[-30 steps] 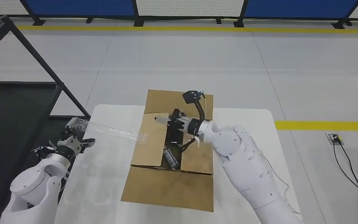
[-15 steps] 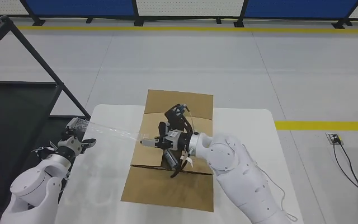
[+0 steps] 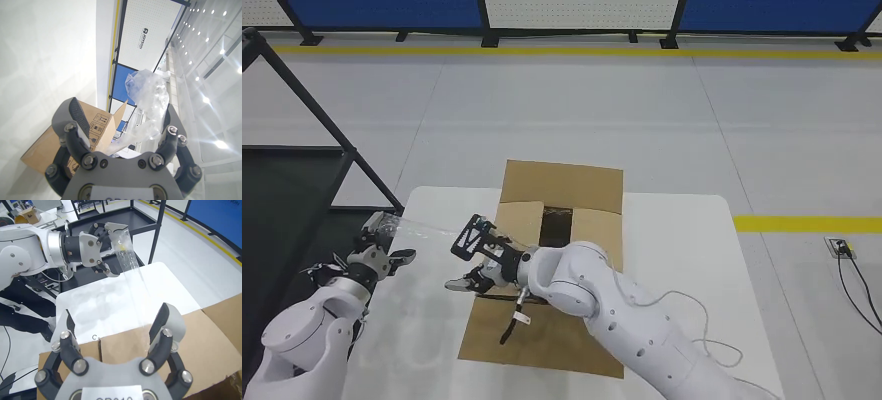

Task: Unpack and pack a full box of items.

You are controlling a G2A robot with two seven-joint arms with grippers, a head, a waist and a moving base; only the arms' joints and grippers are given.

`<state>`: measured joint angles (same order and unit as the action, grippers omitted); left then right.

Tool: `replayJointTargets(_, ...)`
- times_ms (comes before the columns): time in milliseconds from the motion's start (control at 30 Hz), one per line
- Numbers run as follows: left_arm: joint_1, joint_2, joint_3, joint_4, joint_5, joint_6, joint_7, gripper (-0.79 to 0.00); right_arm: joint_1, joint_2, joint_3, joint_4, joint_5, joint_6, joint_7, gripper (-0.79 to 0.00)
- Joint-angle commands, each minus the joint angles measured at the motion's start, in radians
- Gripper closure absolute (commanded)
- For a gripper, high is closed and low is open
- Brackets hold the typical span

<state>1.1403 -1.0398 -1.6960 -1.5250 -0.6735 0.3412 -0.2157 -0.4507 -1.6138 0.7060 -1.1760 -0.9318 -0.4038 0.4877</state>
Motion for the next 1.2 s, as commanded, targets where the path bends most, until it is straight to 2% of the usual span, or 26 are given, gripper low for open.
replayJointTargets(0, 0.002, 0.000, -0.001, -0.002, -0.001, -0.001, 0.000, -0.785, -0.002, -0.002, 0.007, 0.009, 0.018, 0.004, 0.000, -0.785)
replayJointTargets(200, 0.002, -0.001, 0.001, -0.005, 0.005, -0.002, -0.004, -0.785, 0.003, -0.020, 0.009, 0.069, 0.075, 0.038, -0.002, -0.785)
replayJointTargets(433, 0.006, -0.003, 0.004, -0.006, 0.006, -0.002, -0.008, -0.785, 0.032, -0.052, -0.031, 0.147, 0.101, -0.018, -0.059, -0.785)
replayJointTargets(633, 0.010, -0.004, 0.007, -0.010, 0.005, -0.003, -0.008, -0.785, 0.067, -0.083, -0.053, 0.220, 0.114, 0.031, -0.058, -0.785)
replayJointTargets(800, 0.014, -0.005, 0.002, -0.013, 0.003, -0.003, -0.008, -0.785, 0.084, -0.096, -0.045, 0.259, 0.135, 0.033, -0.055, -0.785)
replayJointTargets(1033, 0.013, -0.005, 0.001, -0.013, 0.012, 0.001, -0.007, -0.785, 0.069, -0.087, 0.030, 0.263, 0.279, -0.142, -0.056, -0.785)
replayJointTargets(1167, 0.010, -0.006, 0.003, -0.006, 0.012, 0.001, -0.005, -0.785, 0.061, -0.079, 0.061, 0.262, 0.301, -0.142, -0.035, -0.785)
